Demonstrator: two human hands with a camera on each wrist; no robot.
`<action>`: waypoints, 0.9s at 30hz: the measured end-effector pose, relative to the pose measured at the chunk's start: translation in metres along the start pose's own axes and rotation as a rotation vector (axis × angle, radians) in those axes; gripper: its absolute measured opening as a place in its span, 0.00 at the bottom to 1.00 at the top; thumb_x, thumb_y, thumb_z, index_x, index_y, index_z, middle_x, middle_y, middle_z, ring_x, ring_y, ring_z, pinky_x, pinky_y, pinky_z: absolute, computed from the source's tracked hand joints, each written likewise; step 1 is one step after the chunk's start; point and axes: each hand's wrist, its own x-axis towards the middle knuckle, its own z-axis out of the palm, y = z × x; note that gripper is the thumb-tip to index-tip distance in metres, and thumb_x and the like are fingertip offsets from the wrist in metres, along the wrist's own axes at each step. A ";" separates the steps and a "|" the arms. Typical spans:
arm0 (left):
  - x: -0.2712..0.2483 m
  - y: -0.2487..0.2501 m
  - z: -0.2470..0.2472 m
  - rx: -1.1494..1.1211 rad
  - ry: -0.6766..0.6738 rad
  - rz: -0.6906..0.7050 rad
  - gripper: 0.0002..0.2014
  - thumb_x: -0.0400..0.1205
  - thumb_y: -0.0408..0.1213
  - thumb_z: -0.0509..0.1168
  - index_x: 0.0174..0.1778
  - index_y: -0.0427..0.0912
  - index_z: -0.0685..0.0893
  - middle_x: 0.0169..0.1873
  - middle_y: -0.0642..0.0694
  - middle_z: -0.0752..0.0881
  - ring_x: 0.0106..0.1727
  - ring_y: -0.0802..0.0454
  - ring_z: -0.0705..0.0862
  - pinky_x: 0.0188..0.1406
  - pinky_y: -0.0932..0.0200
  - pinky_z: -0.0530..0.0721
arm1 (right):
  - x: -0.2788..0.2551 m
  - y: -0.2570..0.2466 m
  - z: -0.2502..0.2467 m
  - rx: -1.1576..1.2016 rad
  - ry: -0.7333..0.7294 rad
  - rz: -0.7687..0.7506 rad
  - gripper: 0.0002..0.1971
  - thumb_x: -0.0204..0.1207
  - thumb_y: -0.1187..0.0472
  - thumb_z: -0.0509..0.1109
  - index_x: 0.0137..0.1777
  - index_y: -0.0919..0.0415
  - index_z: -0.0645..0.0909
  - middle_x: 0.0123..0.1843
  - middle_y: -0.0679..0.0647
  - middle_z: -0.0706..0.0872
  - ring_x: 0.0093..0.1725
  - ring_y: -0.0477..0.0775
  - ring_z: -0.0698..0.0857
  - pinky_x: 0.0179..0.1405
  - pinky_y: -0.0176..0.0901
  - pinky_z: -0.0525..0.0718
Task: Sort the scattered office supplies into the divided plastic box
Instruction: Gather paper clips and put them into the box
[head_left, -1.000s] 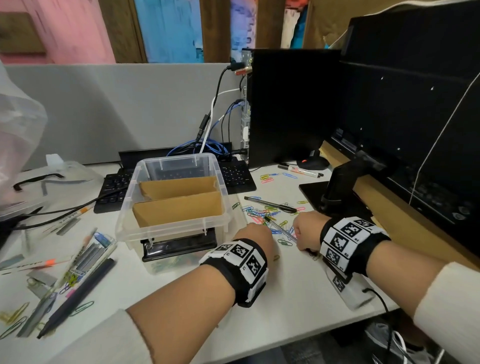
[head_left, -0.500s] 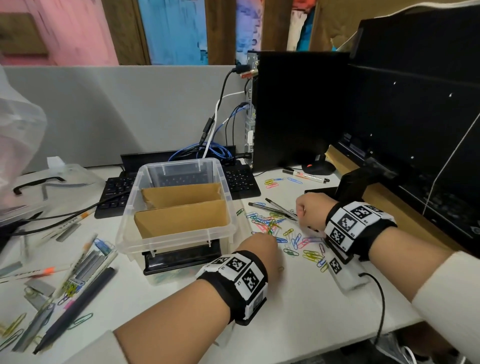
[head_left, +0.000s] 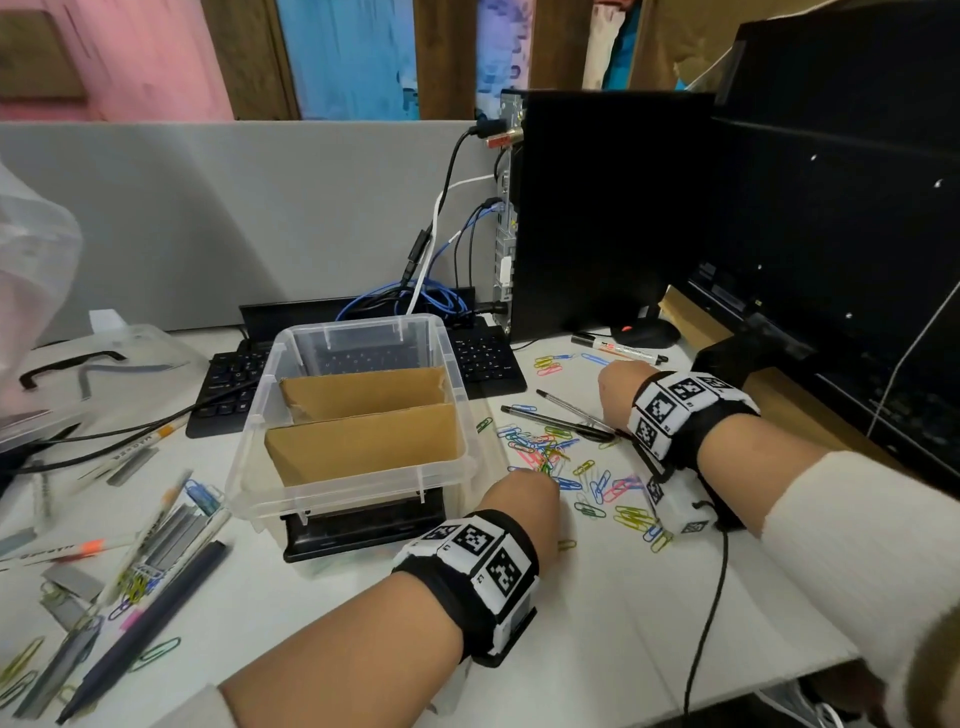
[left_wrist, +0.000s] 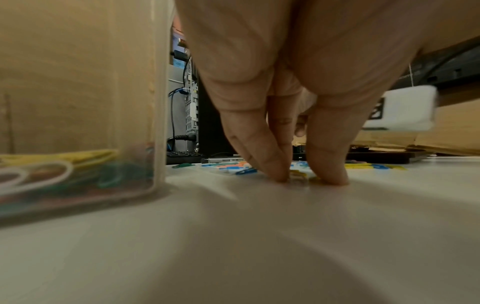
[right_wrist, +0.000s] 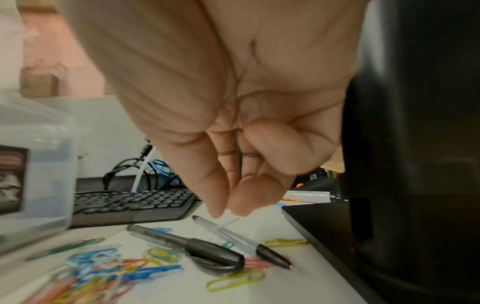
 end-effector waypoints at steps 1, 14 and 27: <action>0.001 0.001 0.000 0.003 0.000 0.004 0.16 0.79 0.36 0.68 0.62 0.37 0.80 0.61 0.40 0.81 0.62 0.44 0.81 0.58 0.55 0.80 | -0.004 0.003 0.001 -0.018 -0.011 -0.017 0.13 0.78 0.62 0.65 0.61 0.64 0.81 0.56 0.57 0.85 0.53 0.57 0.85 0.49 0.44 0.82; -0.002 0.003 -0.002 0.038 0.007 -0.071 0.13 0.80 0.37 0.67 0.60 0.38 0.80 0.57 0.41 0.83 0.58 0.43 0.83 0.52 0.55 0.81 | -0.090 0.004 0.039 -0.133 -0.194 -0.311 0.13 0.68 0.64 0.76 0.36 0.54 0.72 0.50 0.51 0.79 0.45 0.52 0.77 0.35 0.37 0.74; -0.002 0.010 0.000 0.011 -0.081 -0.128 0.15 0.83 0.32 0.62 0.66 0.35 0.77 0.64 0.39 0.81 0.65 0.42 0.80 0.60 0.54 0.79 | -0.090 0.008 0.055 -0.172 -0.052 -0.332 0.08 0.79 0.63 0.65 0.39 0.56 0.70 0.49 0.53 0.74 0.47 0.53 0.74 0.43 0.36 0.70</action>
